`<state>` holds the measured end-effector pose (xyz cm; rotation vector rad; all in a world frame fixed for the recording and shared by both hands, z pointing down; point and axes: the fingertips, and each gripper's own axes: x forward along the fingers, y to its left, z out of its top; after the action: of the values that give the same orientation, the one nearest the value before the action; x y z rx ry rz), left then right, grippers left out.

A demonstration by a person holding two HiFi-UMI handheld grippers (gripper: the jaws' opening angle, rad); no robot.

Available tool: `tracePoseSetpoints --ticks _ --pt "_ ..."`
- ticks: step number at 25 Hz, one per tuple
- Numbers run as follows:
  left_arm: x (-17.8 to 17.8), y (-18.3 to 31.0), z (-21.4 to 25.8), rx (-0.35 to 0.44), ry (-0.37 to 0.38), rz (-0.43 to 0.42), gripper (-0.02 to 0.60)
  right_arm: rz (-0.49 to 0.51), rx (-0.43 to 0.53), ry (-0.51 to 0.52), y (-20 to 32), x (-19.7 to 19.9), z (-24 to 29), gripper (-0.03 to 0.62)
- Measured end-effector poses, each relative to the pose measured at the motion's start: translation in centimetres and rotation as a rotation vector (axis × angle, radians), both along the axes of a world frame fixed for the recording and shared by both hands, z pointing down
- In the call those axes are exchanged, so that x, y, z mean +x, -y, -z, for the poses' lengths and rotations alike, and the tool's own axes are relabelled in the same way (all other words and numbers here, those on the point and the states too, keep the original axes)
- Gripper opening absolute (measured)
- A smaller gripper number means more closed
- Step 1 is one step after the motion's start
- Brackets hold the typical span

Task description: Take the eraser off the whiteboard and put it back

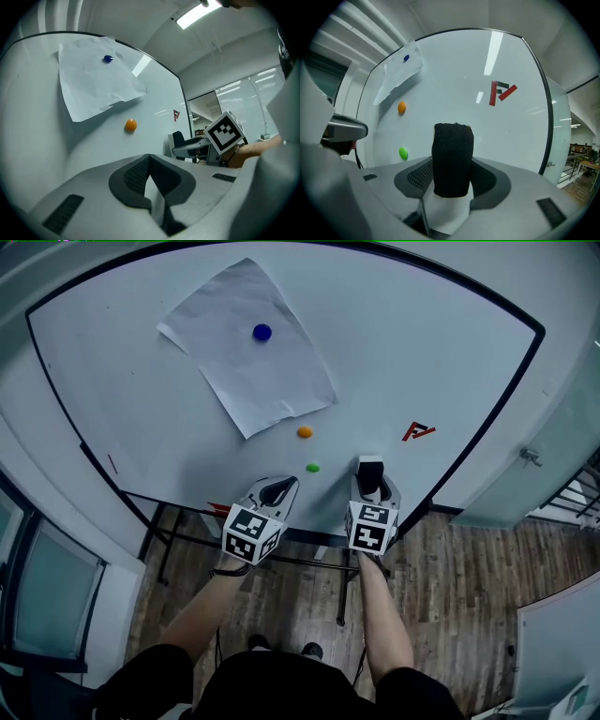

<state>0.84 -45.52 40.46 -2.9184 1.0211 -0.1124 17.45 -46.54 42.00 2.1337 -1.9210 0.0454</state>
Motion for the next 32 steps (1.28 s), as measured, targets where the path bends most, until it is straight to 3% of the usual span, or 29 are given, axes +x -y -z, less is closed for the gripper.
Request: tracePoseSetpoints --ticks 18,32 --pt "-0.2 1.8 -1.1 -0.015 0.008 0.009 0.02 -0.062 0.016 0.016 1.2 0.4 -1.1 0.241" --pt "1.2 1.3 -1.4 -0.024 0.017 0.006 0.019 0.039 0.017 0.045 0.5 0.0 -1.2 0.25"
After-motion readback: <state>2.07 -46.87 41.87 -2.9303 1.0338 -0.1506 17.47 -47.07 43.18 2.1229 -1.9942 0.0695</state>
